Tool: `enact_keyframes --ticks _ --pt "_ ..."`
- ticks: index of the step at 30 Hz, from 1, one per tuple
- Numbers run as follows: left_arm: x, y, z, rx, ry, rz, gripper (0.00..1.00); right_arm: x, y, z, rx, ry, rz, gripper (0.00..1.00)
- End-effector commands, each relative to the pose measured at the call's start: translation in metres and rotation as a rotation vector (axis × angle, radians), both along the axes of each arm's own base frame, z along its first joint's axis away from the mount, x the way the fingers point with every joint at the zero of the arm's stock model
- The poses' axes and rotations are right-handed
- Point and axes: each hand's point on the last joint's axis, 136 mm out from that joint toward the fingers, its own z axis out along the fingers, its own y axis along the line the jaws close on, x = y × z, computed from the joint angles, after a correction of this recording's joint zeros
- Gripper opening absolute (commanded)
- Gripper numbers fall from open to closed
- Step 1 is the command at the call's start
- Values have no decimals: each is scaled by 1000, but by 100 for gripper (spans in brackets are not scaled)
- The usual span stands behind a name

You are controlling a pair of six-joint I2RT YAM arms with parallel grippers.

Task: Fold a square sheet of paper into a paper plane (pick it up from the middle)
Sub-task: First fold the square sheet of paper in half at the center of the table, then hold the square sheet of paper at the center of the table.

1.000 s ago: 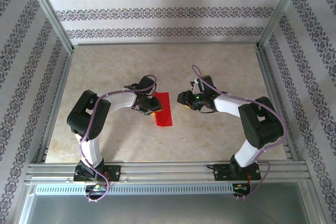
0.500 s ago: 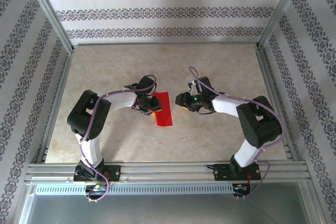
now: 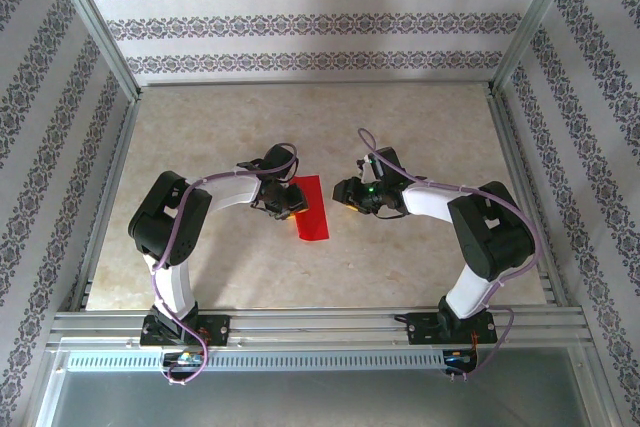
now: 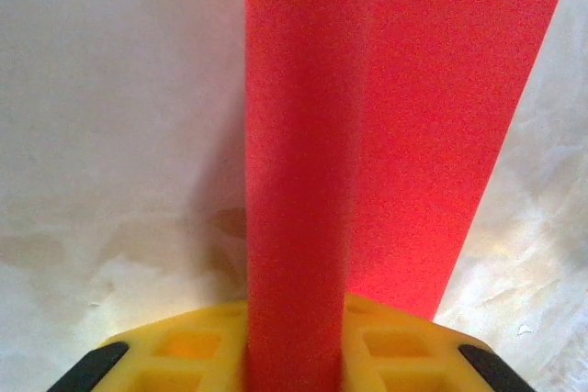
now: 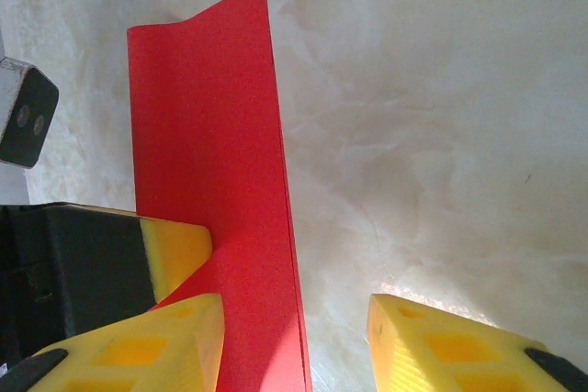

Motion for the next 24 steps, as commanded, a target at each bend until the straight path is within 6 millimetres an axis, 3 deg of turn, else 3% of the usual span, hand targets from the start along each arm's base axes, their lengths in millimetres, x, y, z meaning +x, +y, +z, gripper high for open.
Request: enact_keyframes --ticks 1,24 --pt "-46 57 -65 270 211 68 27 5 9 6 11 -20 8 46" --pt "-57 64 -78 306 259 57 27 -2 27 5 12 -19 64 44"
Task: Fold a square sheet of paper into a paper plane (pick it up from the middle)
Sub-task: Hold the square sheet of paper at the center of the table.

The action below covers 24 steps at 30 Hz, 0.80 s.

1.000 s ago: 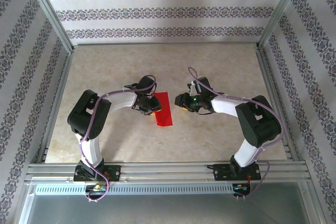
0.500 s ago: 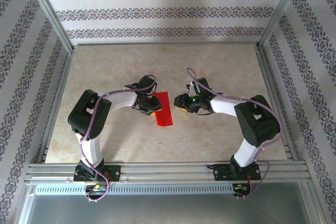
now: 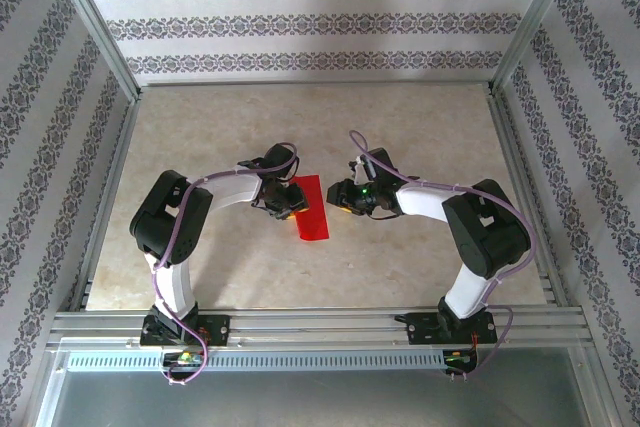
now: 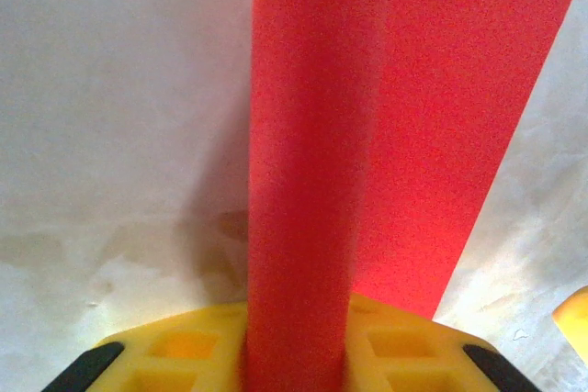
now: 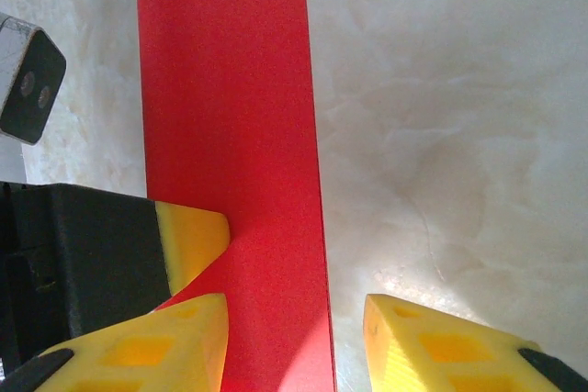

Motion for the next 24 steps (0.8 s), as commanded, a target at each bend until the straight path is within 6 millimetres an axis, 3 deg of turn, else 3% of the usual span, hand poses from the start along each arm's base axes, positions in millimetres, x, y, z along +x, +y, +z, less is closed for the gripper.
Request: enact_keyframes --ticks 1,7,17,24 --pt "-55 64 -73 299 228 36 27 4 11 7 14 -23 24 44" --pt "-55 64 -74 304 233 35 27 2 22 9 25 -24 58 43" --pt "-57 66 -76 311 243 43 28 1 40 0 13 25 100 23" --pt "-57 66 -77 313 246 50 27 2 44 -8 -2 58 110 21"
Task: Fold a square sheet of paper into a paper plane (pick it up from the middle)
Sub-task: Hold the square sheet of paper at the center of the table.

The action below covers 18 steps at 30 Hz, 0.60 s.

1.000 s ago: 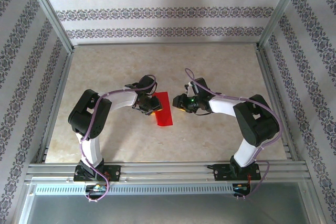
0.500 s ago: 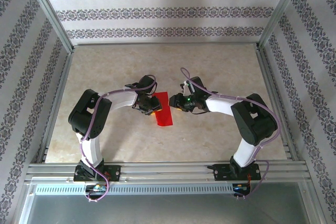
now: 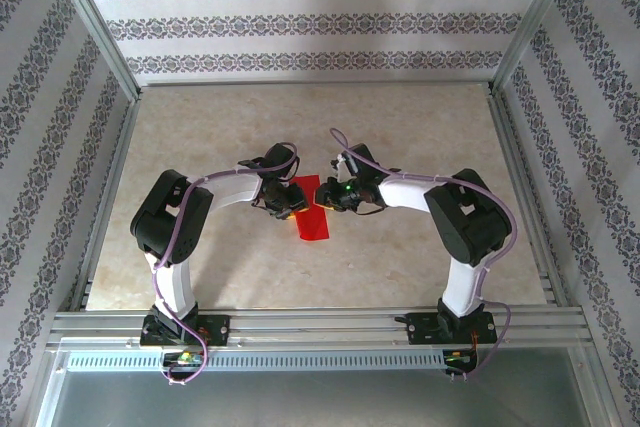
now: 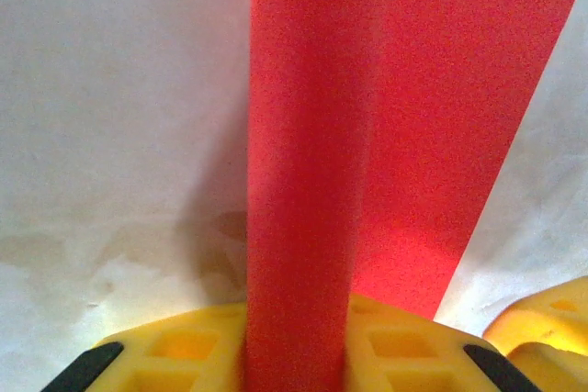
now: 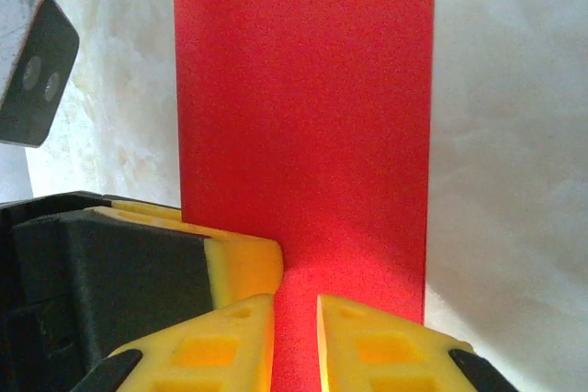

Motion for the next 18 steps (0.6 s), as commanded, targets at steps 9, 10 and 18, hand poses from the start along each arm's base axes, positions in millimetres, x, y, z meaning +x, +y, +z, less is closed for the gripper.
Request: enact_keyframes --ticks 9,10,18 --pt "-57 65 -74 304 235 47 27 -7 4 -20 -38 78 27 20" --pt "-57 65 -74 303 235 48 27 -7 3 -21 -42 84 24 20" --pt "-56 64 -74 295 232 47 27 -22 -16 -53 -157 186 5 19"
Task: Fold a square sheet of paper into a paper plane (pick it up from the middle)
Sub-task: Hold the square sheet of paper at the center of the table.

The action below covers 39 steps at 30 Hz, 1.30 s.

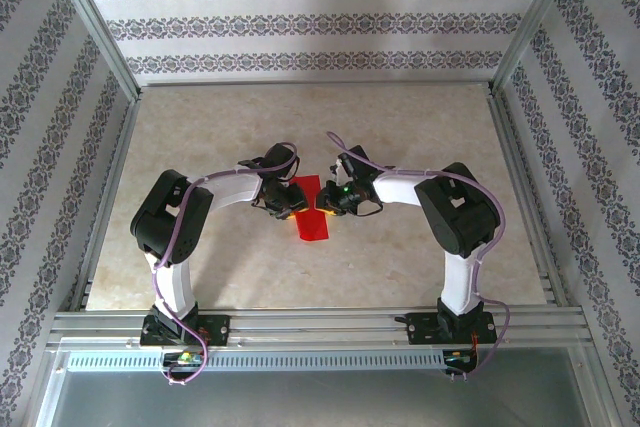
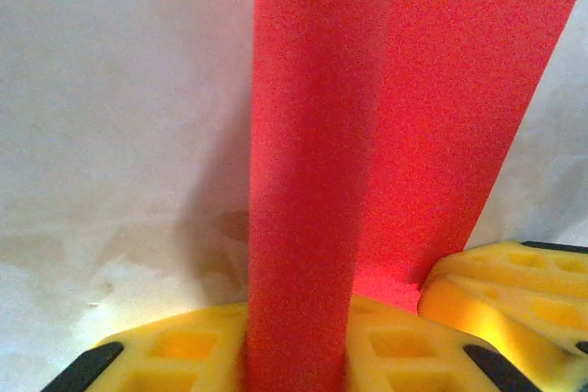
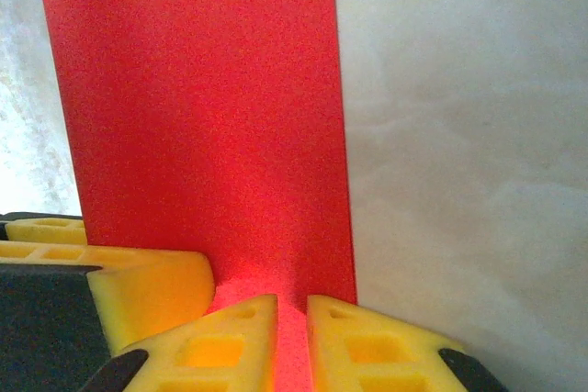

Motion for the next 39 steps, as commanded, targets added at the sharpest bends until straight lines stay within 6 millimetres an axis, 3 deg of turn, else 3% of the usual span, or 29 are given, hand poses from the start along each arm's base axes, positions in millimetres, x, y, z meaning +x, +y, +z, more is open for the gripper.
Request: enact_keyframes --ticks 1,6,10,12,15,17,19,23,29,33,39 --pt "-55 63 -73 294 230 44 27 -19 -17 -32 -123 98 3 19" --pt "-38 54 -49 256 161 33 29 -27 -36 -49 -208 156 -13 18" --pt "-8 53 7 274 20 21 37 -30 -46 -59 -250 185 -25 17" --pt "3 69 38 351 -57 47 39 -31 -49 -63 -267 197 -33 17" --pt "12 79 69 383 -146 81 42 -34 -51 -67 -273 219 -44 17" --pt "21 61 82 269 -221 80 42 -33 -52 -69 -277 224 -52 17" --pt "28 28 90 84 -264 43 41 -34 -53 -70 -285 229 -57 17" --pt "32 -18 90 -172 -270 14 35 -34 -58 -73 -311 237 -66 17" --pt "26 -33 62 -239 -211 -18 27 -38 -63 -78 -332 260 -72 17" --pt "21 -31 49 -222 -174 -25 26 -39 -65 -80 -342 267 -76 17" --pt "9 -10 25 -93 -125 -40 25 -43 -70 -84 -359 278 -84 17"
